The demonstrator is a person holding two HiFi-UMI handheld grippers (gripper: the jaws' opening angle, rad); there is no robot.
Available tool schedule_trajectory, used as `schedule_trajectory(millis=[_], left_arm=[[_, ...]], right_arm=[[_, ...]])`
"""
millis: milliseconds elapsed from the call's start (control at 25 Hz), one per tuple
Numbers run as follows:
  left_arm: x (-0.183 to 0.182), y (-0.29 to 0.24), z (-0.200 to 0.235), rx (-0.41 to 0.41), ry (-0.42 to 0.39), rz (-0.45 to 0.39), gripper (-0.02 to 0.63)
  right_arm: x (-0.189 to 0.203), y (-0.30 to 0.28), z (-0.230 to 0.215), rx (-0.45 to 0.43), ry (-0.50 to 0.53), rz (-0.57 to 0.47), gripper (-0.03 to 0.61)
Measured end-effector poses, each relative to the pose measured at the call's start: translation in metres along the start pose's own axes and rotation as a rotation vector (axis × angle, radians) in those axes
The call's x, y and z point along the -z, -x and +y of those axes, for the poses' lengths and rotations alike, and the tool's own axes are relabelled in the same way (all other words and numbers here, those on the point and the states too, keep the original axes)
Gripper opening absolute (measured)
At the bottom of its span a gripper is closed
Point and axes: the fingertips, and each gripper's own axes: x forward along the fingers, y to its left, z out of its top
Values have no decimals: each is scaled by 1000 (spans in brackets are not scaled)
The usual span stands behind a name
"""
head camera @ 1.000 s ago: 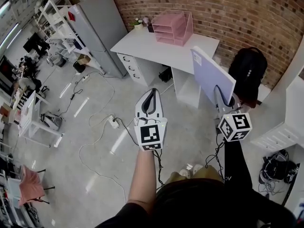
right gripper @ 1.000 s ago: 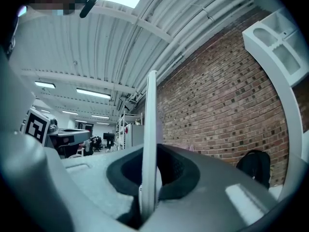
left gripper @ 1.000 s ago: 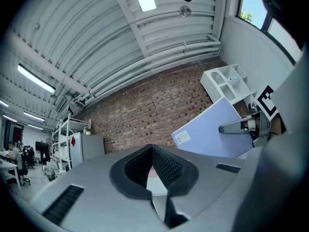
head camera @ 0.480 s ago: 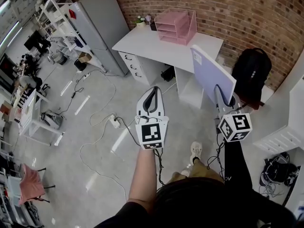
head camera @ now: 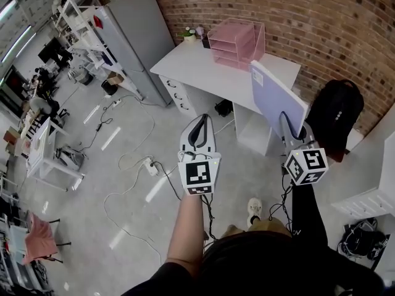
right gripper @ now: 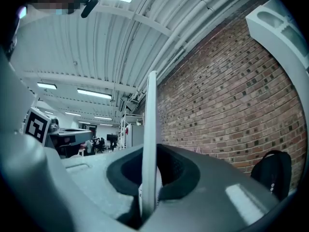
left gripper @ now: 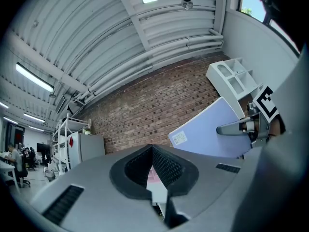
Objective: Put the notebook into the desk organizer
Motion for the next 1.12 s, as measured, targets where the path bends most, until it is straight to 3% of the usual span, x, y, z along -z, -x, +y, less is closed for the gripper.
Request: schedule_trajectory(millis=[560,1120], left_arm=[[23,-125,13,-63,18,24,9],[37,-192,8,-85,39,41,9]], right_arm=[[15,-114,-81,-50,-29,19,30],[28,-170,-129,-63,-48,17,29]])
